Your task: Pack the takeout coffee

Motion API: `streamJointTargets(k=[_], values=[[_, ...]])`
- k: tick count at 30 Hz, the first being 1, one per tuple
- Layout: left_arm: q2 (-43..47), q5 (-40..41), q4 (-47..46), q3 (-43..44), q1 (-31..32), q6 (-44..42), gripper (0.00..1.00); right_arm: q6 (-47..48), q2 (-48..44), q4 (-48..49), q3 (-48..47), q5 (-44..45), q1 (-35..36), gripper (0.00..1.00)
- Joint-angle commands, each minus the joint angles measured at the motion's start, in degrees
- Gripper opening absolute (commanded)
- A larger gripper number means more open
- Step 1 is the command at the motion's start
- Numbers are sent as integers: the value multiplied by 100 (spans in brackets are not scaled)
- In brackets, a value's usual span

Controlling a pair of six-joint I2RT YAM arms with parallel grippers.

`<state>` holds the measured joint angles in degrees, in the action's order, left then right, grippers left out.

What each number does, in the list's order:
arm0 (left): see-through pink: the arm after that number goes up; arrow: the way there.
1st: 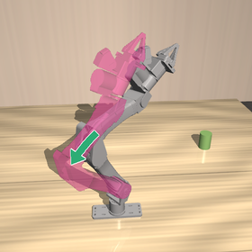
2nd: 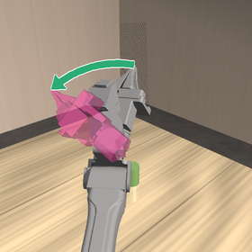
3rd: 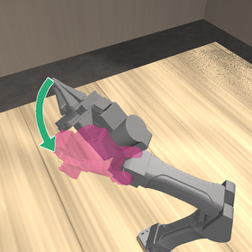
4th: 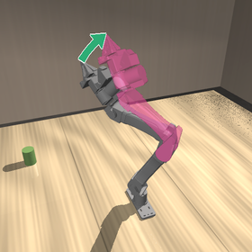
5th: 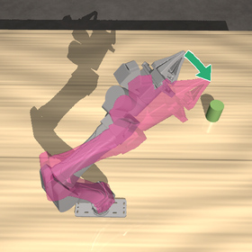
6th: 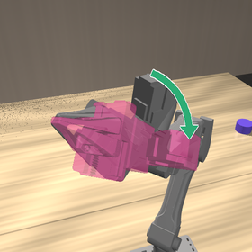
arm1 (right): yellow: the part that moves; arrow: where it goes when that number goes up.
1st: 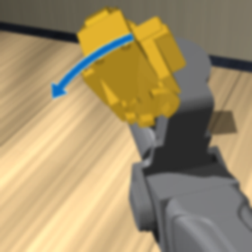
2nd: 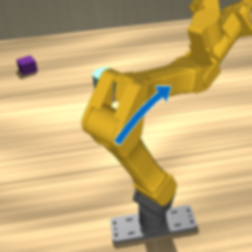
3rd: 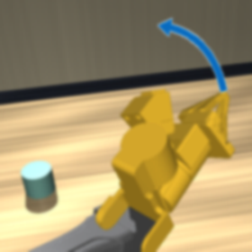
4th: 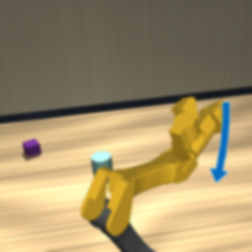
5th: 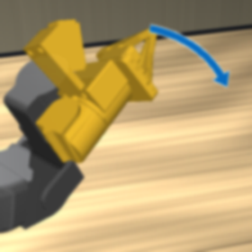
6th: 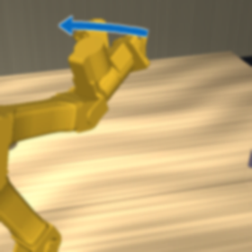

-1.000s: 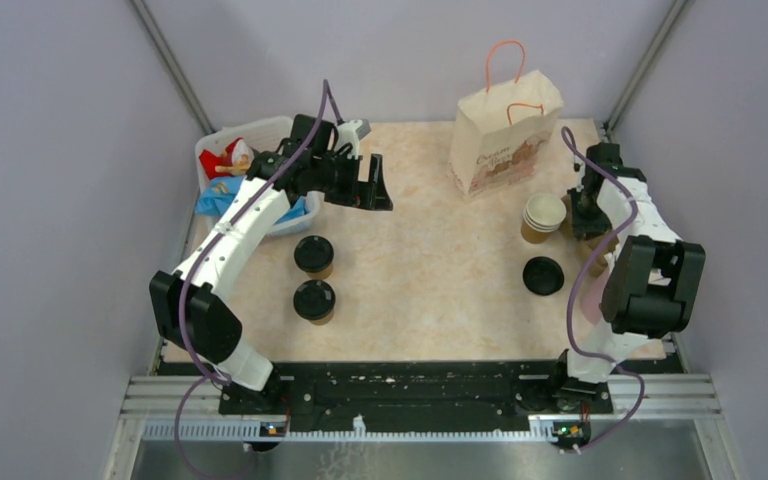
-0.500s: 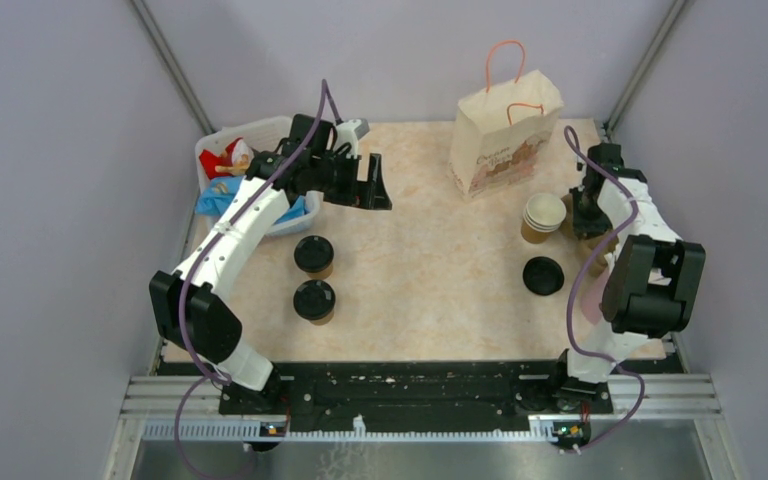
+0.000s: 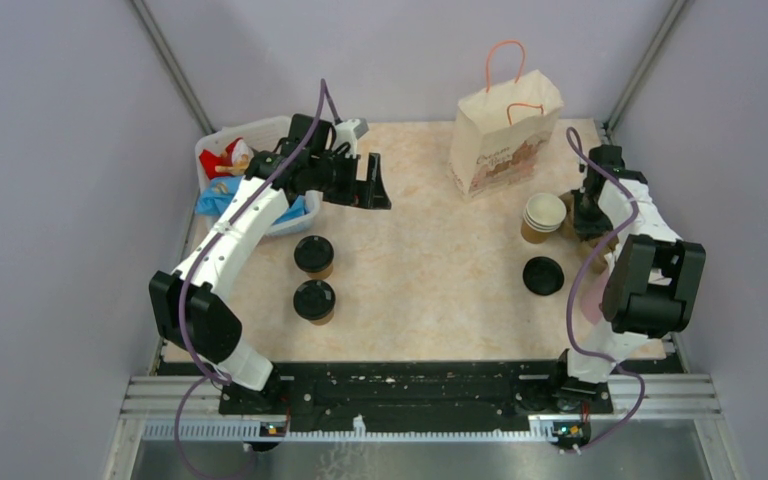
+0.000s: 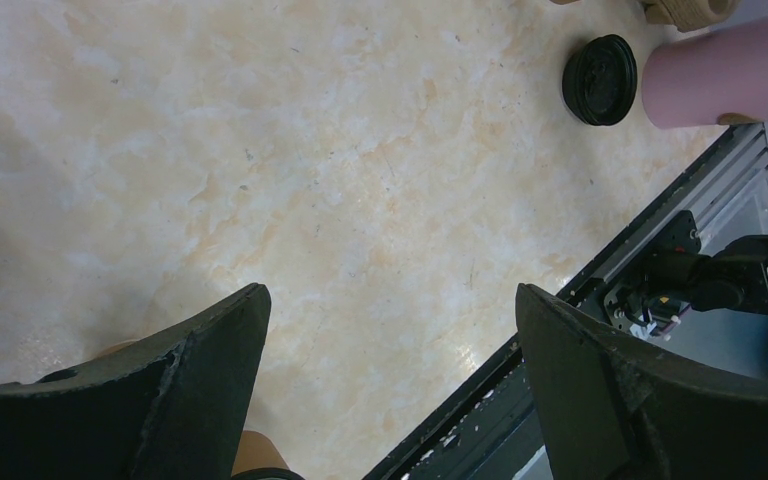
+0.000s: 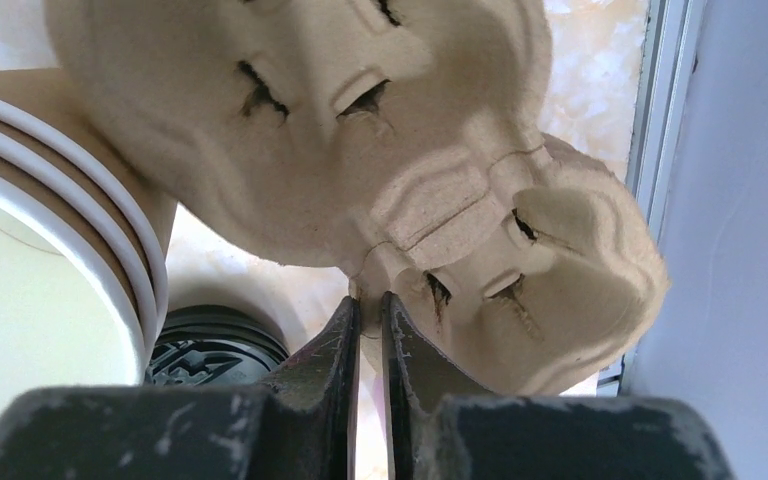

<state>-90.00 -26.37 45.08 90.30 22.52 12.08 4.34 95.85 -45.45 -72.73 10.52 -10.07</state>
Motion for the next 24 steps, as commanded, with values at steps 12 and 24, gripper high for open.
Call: streamJointTargets(k=[12,24], values=[[113,-173,-98,-54,-30,5,98,-472,-143,-43,-267,349,-82,0],[135,-210,-115,-72,-25,23,98,-1691,-179,-253,-410,1098,-87,0]])
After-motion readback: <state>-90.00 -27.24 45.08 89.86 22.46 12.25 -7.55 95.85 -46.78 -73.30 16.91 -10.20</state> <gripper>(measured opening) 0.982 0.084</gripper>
